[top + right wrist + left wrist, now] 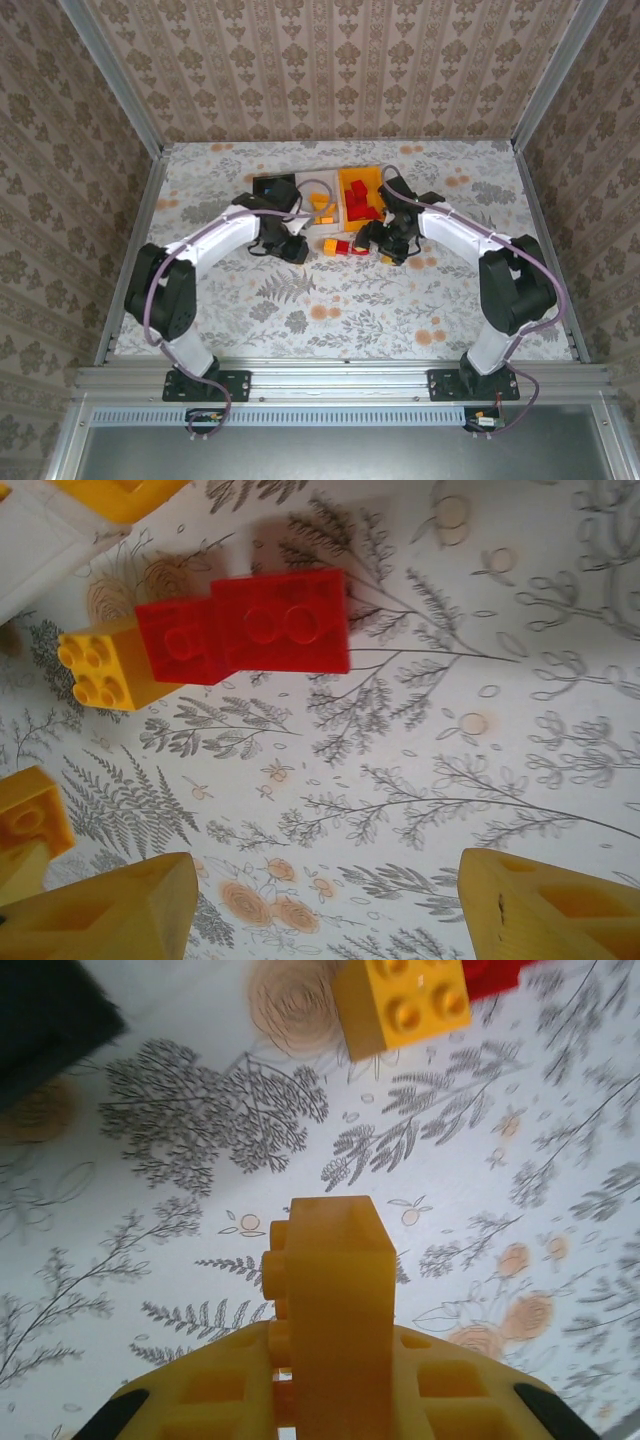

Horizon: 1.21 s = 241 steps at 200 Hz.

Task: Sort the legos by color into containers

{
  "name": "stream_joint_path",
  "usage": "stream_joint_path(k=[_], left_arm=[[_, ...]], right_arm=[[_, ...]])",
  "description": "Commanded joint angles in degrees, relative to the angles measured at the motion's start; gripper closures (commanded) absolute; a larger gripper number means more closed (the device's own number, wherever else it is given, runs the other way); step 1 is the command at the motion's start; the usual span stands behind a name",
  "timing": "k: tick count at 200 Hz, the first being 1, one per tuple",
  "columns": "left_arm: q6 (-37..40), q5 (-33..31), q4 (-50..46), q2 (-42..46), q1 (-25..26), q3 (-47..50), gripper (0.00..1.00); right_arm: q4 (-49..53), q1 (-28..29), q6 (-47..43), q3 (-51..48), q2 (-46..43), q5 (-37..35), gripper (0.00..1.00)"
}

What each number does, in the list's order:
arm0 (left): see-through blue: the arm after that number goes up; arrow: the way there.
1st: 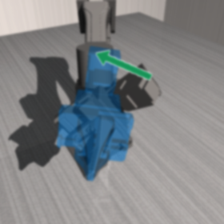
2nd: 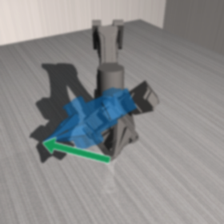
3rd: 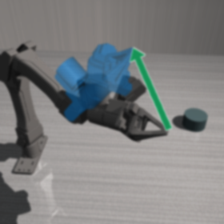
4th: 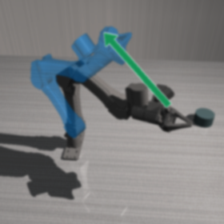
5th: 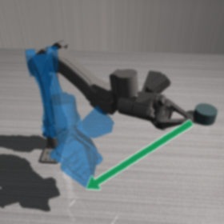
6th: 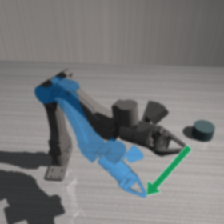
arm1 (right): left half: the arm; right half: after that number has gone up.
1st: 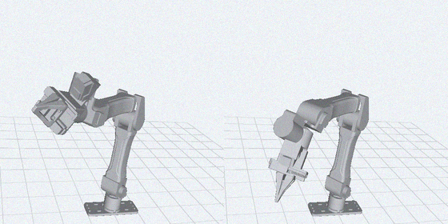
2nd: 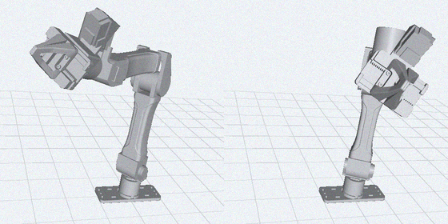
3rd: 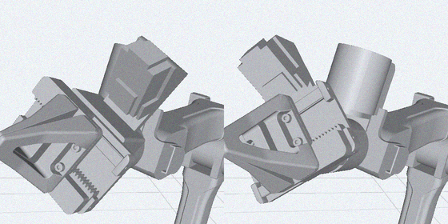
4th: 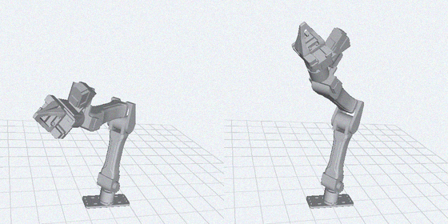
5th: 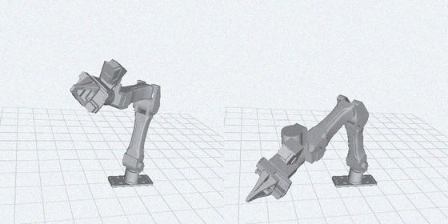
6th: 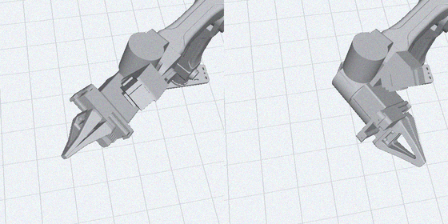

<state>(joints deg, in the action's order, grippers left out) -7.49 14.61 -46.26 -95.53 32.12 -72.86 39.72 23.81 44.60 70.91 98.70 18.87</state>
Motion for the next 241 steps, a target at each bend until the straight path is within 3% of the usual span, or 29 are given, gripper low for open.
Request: stream_joint_path(k=[1, 32, 105, 140, 182, 241], left_arm=[[-4.43, 4.96, -0.49, 1.86, -3.94, -3.12, 0.85], [-7.62, 9.01, 1.68, -1.51, -8.59, -9.87, 0.84], [-7.55, 9.61, -1.21, -18.9, -8.83, -30.68, 0.83], [-7.67, 9.91, -1.98, -23.73, -8.83, -35.7, 0.81], [-8.34, 10.24, -1.64, -25.5, -8.5, -36.48, 0.64], [-6.85, 8.4, -2.56, -23.65, -7.57, -35.4, 0.49]], right_arm=[[-0.68, 1.03, 1.14, 1.67, 0.82, 1.1, 0.3], [-0.48, 2.0, 1.35, 0.83, -0.15, 0.37, 0.3], [-0.87, 3.39, 3.6, -6.1, -7.01, -1.9, 0.29], [0.98, 3.78, 3.6, -7.63, -10.0, -3.9, 0.29], [2.62, 3.74, 2.89, -8.15, -11.77, -5.29, 0.28], [2.79, 3.7, 2.0, -6.74, -9.69, -4.87, 0.27]])
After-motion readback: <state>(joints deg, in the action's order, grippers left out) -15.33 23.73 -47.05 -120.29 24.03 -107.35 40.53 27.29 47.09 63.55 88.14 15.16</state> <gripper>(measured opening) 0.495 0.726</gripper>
